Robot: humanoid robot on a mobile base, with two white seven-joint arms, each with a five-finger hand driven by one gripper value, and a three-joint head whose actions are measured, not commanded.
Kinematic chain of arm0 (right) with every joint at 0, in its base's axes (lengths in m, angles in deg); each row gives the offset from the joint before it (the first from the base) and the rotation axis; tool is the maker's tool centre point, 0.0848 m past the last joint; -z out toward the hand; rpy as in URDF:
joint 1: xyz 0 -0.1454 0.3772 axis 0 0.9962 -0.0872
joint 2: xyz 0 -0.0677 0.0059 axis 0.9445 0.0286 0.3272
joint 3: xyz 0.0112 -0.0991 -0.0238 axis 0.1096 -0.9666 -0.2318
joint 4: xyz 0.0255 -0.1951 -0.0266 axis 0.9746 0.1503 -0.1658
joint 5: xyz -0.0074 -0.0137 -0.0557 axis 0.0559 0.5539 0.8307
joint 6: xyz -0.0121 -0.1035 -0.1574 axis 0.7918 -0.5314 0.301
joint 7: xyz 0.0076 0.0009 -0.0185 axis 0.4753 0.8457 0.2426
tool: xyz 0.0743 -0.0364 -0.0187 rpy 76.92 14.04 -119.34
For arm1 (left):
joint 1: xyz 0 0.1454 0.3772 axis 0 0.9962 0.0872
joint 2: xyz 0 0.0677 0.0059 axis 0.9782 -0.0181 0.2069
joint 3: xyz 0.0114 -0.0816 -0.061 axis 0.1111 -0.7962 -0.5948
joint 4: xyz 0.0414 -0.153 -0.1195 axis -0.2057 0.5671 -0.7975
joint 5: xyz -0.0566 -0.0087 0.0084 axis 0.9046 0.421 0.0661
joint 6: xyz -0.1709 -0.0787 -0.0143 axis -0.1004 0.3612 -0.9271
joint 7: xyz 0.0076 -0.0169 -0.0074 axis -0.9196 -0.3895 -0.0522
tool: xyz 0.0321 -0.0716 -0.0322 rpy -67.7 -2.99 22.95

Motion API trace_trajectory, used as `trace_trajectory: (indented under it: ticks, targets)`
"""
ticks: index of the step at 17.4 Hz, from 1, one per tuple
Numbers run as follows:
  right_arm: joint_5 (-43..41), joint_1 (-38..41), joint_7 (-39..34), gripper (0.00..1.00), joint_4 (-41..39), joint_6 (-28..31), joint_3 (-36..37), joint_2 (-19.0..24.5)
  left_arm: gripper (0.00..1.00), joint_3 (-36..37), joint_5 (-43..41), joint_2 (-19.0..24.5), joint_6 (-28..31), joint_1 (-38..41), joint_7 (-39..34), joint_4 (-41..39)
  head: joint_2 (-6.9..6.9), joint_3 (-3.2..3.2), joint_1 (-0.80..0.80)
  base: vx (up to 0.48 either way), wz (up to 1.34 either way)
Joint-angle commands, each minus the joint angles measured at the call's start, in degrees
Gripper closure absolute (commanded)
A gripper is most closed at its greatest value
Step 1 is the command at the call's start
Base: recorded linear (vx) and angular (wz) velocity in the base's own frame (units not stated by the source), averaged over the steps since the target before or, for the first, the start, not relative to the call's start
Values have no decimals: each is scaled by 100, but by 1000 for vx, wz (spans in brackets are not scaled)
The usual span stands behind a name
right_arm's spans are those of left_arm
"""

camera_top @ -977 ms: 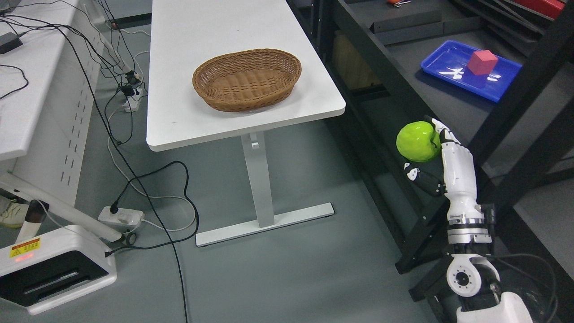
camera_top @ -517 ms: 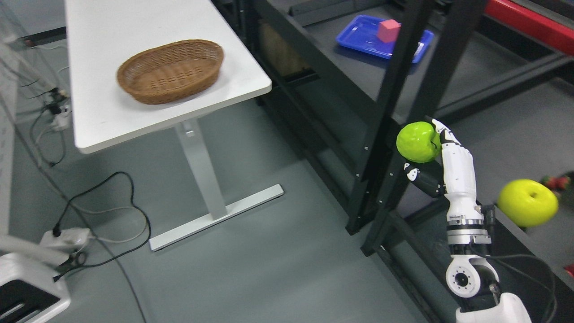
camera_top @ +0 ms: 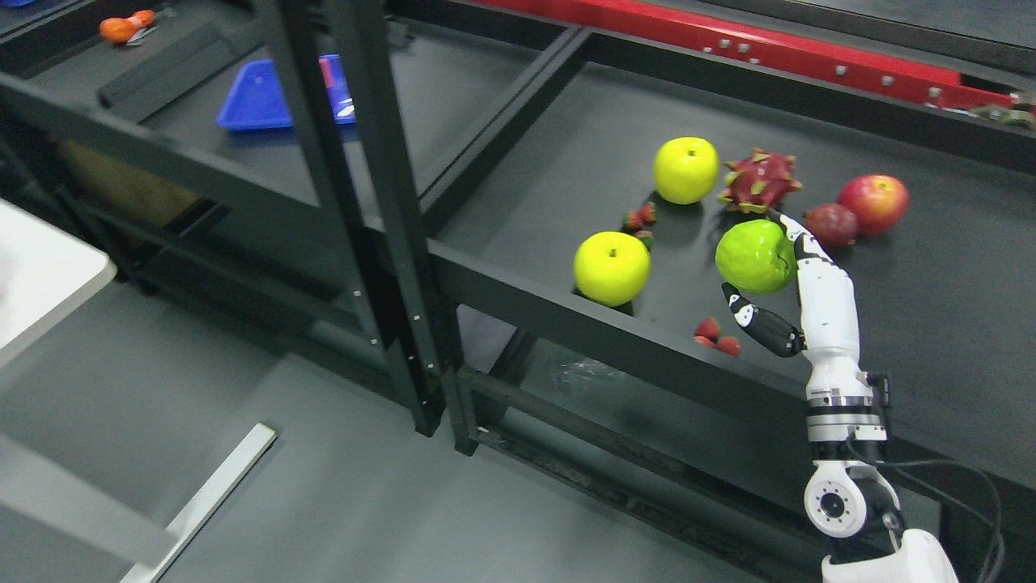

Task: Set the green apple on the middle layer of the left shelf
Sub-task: 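Carry the apple in the right hand toward the shelf tray, then lower the apple onto the tray among the fruit and release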

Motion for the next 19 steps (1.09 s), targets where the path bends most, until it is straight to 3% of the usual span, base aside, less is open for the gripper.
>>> trace_trajectory:
  ticks: [1,10,15,19]
  targets:
    - [0,34,-5,99,-2,-4,0,8,0,0,0,100,4,2,-2,-3,0,0,0,169,-954]
    - [0,192,-328,99,-2,-145,-228,-18,0,0,0,100,4,2,-2,5,-1,0,0,187,-570]
    - [0,27,-1699,98,-2,-689,-1343,-18,0,0,0,100,4,2,-2,-3,-1,0,0,224,-250]
    - [27,-527,-2472,97,16,-699,-2038,51,0,0,0,100,4,2,-2,5,-2,0,0,202,-221]
